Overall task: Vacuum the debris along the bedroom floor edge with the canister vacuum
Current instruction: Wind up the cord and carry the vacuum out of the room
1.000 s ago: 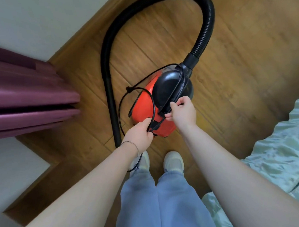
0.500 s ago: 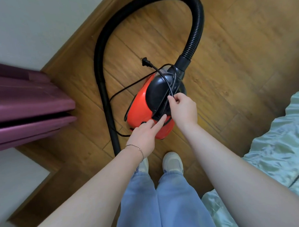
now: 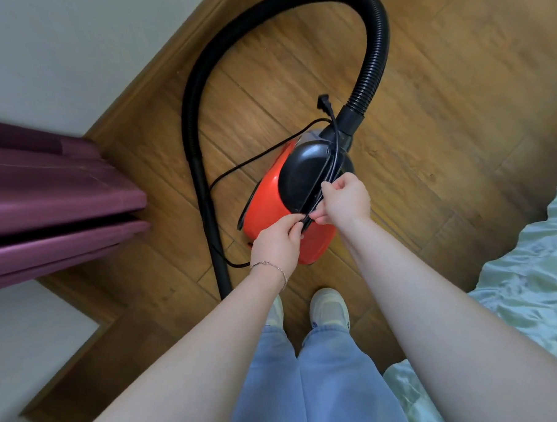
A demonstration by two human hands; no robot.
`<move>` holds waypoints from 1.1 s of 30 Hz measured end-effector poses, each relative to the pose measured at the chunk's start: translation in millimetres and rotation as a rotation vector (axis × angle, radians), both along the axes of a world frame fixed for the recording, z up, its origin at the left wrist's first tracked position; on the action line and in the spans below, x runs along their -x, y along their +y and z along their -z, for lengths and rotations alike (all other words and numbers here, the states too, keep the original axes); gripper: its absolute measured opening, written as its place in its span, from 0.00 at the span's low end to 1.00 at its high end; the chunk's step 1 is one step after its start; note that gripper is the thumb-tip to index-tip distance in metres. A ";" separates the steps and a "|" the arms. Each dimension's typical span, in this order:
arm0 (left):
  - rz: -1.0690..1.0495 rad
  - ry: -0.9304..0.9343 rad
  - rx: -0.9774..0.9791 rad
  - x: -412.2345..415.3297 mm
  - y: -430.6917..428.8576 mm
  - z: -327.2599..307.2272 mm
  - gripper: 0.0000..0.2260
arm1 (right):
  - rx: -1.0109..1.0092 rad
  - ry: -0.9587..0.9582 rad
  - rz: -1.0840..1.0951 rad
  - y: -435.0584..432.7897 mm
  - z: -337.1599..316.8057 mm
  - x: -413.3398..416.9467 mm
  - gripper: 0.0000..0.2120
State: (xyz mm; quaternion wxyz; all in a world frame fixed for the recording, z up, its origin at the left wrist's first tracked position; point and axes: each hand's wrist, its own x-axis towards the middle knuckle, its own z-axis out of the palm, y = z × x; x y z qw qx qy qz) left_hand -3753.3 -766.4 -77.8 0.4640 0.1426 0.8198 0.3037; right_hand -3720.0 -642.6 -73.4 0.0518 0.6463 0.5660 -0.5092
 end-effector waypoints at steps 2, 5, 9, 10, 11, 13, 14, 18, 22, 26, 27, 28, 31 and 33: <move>-0.147 -0.070 0.041 -2.6 5.3 3.8 0.03 | 0.033 0.026 0.048 2.3 4.5 -4.3 0.09; -0.298 -0.094 0.045 -8.9 6.3 11.8 0.10 | 0.157 0.115 0.140 -0.3 11.1 -15.3 0.09; -0.325 -0.005 0.037 -10.7 -5.0 23.2 0.12 | 0.391 0.360 0.133 -8.0 21.6 -23.6 0.10; -0.311 -0.025 0.010 -10.1 -7.8 26.1 0.11 | 0.408 0.397 0.130 -8.4 24.5 -24.5 0.11; -0.309 -0.062 -0.032 -8.7 -10.4 28.9 0.10 | 0.418 0.423 0.130 -8.1 27.4 -25.3 0.12; -0.368 -0.120 -0.123 -1.8 -16.9 34.6 0.09 | 0.418 0.460 0.107 -6.9 33.1 -26.4 0.12; -0.434 -0.113 -0.141 3.8 -22.5 39.9 0.09 | 0.412 0.480 0.092 -6.6 35.9 -26.9 0.11; -0.610 0.083 0.048 32.3 -60.3 79.1 0.08 | 0.348 0.582 0.091 -12.1 47.0 -27.5 0.10; -0.386 0.227 0.277 52.4 -99.4 132.3 0.12 | 0.258 0.621 0.082 -21.4 55.3 -24.8 0.11; -0.402 0.149 0.434 68.2 -115.1 176.8 0.20 | 0.160 0.651 0.032 -22.2 61.1 -26.6 0.13; -0.404 0.115 0.448 68.7 -116.3 184.6 0.22 | 0.140 0.655 0.017 -22.0 61.7 -27.3 0.13; -0.394 0.082 0.454 67.6 -116.6 191.1 0.23 | 0.125 0.655 0.006 -21.7 62.0 -27.7 0.14; -0.405 0.025 0.430 61.5 -116.9 204.2 0.25 | 0.102 0.652 -0.015 -21.9 61.1 -28.4 0.14; -0.418 0.026 0.429 60.7 -115.7 209.2 0.25 | 0.067 0.646 -0.021 -22.3 60.6 -27.9 0.15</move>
